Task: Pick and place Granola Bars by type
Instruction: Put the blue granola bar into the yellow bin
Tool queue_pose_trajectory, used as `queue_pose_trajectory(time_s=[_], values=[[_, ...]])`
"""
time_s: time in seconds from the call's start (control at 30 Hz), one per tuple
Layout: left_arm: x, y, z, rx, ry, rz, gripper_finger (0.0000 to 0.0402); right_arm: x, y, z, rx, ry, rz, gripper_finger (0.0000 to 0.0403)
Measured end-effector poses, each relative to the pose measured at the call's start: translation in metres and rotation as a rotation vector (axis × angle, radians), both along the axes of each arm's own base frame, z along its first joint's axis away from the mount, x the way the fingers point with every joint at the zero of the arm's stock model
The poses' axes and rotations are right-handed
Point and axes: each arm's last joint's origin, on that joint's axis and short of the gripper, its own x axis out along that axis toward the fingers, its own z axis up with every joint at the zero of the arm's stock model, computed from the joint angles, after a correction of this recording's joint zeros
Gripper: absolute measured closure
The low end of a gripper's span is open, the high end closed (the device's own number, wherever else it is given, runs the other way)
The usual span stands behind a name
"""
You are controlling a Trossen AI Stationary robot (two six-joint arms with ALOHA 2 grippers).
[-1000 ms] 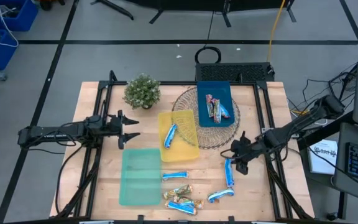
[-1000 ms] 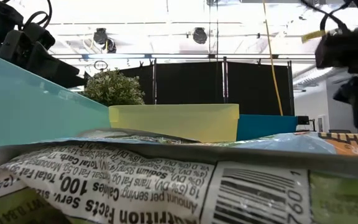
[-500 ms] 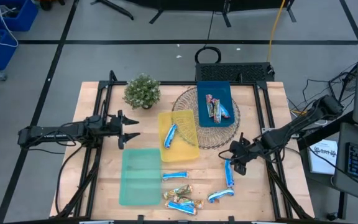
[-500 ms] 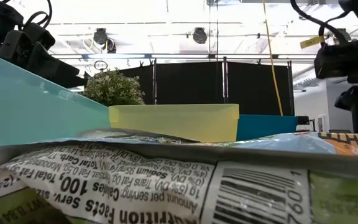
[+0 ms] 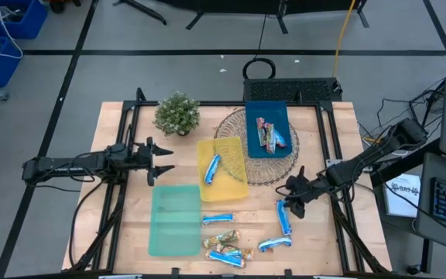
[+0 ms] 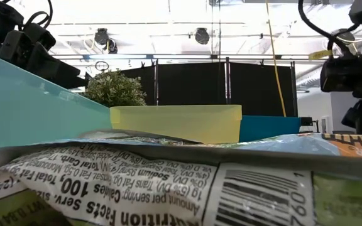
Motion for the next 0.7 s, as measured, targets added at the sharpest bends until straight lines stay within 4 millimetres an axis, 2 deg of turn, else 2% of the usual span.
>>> queue_pose_trajectory(time_s=[0.13, 0.33, 0.7], values=[[0.0, 0.0, 0.0, 0.0, 0.0, 0.0, 0.0124, -0.001, -0.001, -0.004, 0.008, -0.019, -0.003, 0.0273], [0.0, 0.0, 0.0, 0.0, 0.0, 0.0, 0.0124, 0.0, 0.0, -0.007, 0.07, -0.137, -0.002, 0.0273], [0.0, 0.0, 0.0, 0.0, 0.0, 0.0, 0.0124, -0.008, -0.007, -0.021, 0.054, -0.145, -0.036, 0.0275]])
